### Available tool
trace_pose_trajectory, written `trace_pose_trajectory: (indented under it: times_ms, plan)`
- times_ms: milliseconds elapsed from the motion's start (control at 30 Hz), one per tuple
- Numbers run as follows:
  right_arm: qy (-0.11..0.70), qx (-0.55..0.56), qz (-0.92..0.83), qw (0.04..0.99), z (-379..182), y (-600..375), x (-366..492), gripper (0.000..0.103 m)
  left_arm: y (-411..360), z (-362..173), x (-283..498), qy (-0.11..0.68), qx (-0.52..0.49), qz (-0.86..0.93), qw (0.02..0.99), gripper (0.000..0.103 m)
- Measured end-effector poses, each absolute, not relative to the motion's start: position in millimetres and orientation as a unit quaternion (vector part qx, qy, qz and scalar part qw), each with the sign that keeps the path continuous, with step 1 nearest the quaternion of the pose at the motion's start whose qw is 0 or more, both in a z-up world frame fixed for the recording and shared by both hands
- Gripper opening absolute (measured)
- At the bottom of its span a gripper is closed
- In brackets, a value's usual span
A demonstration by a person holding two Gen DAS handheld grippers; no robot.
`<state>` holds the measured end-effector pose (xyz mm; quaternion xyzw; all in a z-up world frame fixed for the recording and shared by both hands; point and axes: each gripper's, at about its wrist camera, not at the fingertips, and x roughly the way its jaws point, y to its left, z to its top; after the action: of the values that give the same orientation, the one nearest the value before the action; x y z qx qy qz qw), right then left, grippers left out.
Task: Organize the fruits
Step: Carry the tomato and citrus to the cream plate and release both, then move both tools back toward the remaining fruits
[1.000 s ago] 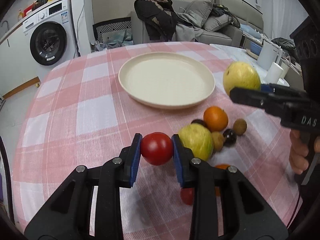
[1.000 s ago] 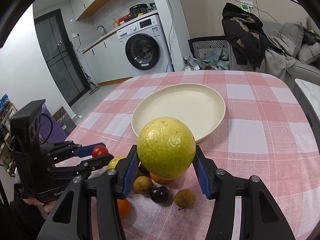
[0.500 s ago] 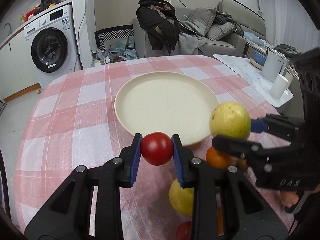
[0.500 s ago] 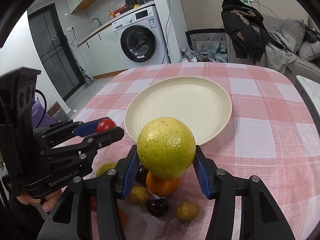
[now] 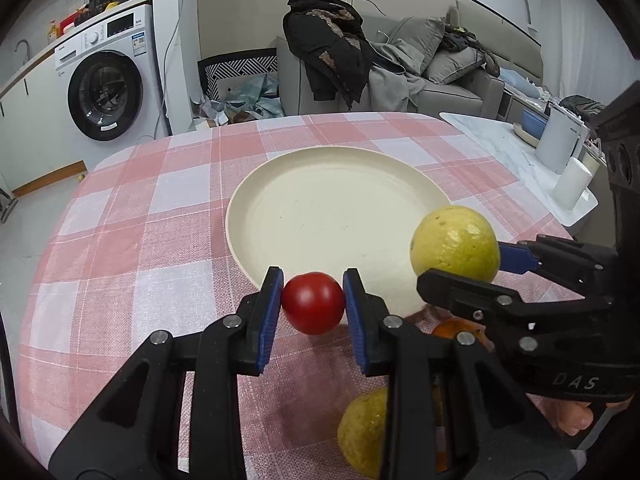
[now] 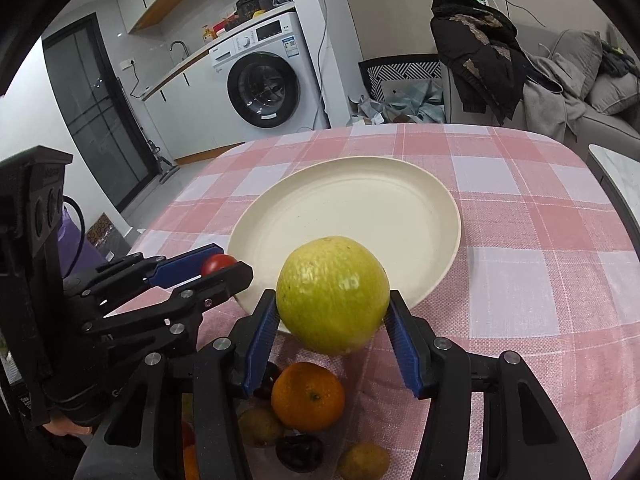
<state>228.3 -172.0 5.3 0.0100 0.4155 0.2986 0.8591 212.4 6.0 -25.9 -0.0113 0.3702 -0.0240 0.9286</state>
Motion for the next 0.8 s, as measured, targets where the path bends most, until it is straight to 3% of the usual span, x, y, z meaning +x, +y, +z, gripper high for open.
trace_pose_trajectory:
  times_ms: [100, 167, 200, 267, 367, 433, 467, 533, 800]
  plan:
    - [0.403, 0.011, 0.296, 0.866, 12, -179, 225, 0.059, 6, -25, 209, 0.374, -0.002, -0.018, 0.927, 0.04]
    - [0.394, 0.019, 0.295, 0.87, 17, -185, 221, 0.073, 8, -23, 203, 0.366, 0.004, -0.011, 0.93, 0.057]
    - [0.389, 0.023, 0.296, 0.872, 19, -188, 220, 0.075, 10, -21, 199, 0.361, 0.005, -0.01, 0.933, 0.062]
    - [0.383, 0.025, 0.295, 0.875, 24, -193, 216, 0.083, 12, -17, 190, 0.351, 0.005, -0.009, 0.936, 0.082]
    - [0.381, 0.029, 0.296, 0.875, 28, -198, 211, 0.099, 17, -10, 174, 0.338, 0.003, -0.01, 0.941, 0.085]
    - [0.377, 0.027, 0.301, 0.876, 30, -199, 206, 0.1, 19, -6, 163, 0.332, 0.002, -0.013, 0.943, 0.087]
    - [0.375, 0.023, 0.301, 0.876, 31, -199, 204, 0.103, 21, -3, 156, 0.327, 0.001, -0.011, 0.945, 0.094]
    - [0.366, 0.014, 0.301, 0.881, 33, -200, 199, 0.103, 22, 2, 143, 0.315, 0.0, -0.008, 0.949, 0.102]
    - [0.351, 0.009, 0.311, 0.883, 36, -207, 182, 0.103, 19, 9, 98, 0.288, 0.004, -0.011, 0.958, 0.102]
